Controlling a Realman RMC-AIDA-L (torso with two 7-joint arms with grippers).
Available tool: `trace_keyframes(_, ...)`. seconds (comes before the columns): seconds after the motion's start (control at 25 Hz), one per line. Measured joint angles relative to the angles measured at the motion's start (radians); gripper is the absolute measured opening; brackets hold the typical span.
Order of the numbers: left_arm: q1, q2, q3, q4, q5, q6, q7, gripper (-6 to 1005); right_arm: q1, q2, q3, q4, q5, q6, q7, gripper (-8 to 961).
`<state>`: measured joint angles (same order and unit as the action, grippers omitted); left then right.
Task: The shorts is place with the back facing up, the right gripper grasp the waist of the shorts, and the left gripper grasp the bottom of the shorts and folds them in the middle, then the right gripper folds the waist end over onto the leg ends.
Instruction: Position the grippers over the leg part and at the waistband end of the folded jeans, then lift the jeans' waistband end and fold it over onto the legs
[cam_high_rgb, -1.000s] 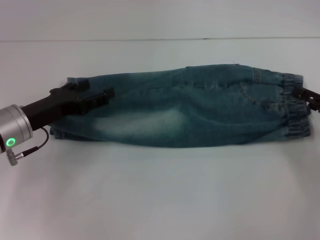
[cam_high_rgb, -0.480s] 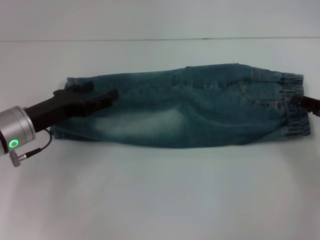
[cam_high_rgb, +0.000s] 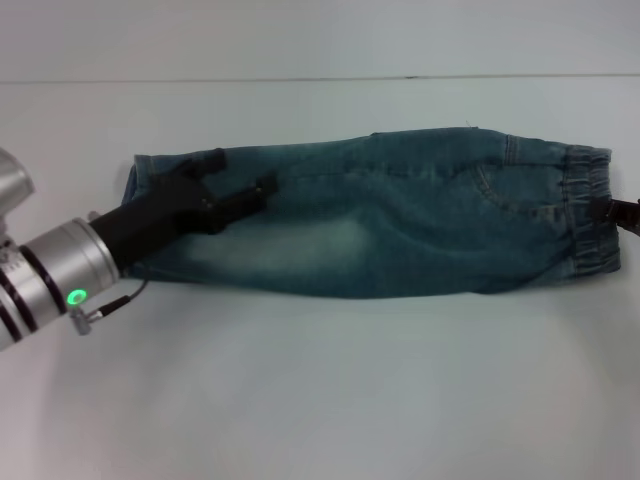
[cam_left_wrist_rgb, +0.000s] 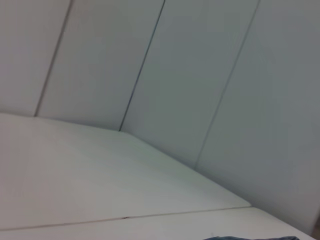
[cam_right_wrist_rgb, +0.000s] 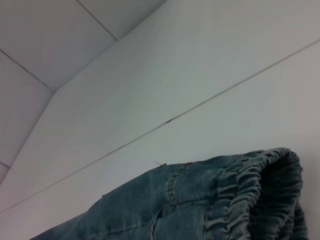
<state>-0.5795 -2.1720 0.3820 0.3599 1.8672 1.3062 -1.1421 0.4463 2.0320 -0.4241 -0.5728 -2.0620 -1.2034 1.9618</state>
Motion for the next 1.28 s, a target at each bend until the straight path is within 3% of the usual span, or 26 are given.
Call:
trace_keyframes(0.2, -0.032, -0.001, -0.003, -0.097, -0.013, -0.015, 0.130, 949, -0.004, -0.005, 0.007, 0.000, 0.003, -0.046, 0.002, 78)
trace_keyframes(0.36, -0.058, -0.002, -0.015, -0.162, -0.026, -0.061, 0.234, 949, -0.012, -0.008, 0.017, -0.018, 0.006, -0.091, 0.013, 66)
trace_keyframes(0.48, -0.066, -0.003, -0.068, -0.225, -0.099, -0.099, 0.285, 862, -0.023, -0.007, 0.039, -0.052, 0.006, -0.144, 0.037, 60)
trace_keyframes(0.6, -0.067, -0.003, -0.148, -0.323, -0.166, -0.120, 0.459, 739, -0.037, -0.005, 0.079, -0.084, 0.012, -0.224, 0.056, 59)
trace_keyframes(0.68, -0.066, -0.003, -0.228, -0.417, -0.182, -0.136, 0.673, 609, -0.045, -0.006, 0.116, -0.095, 0.022, -0.280, 0.058, 59)
trace_keyframes(0.84, -0.052, -0.003, -0.418, -0.601, -0.181, -0.201, 1.104, 519, -0.057, -0.021, 0.177, -0.100, 0.045, -0.393, 0.071, 58)
trace_keyframes(1.0, -0.059, -0.003, -0.511, -0.709, -0.172, -0.327, 1.349, 429, -0.061, -0.035, 0.189, -0.102, 0.050, -0.469, 0.092, 59)
trace_keyframes(1.12, -0.068, -0.003, -0.512, -0.725, -0.166, -0.361, 1.369, 361, -0.066, -0.039, 0.189, -0.112, 0.050, -0.499, 0.093, 59)
trace_keyframes(1.28, -0.079, -0.003, -0.509, -0.746, -0.147, -0.425, 1.373, 176, -0.062, -0.032, 0.185, -0.171, 0.050, -0.548, 0.102, 59)
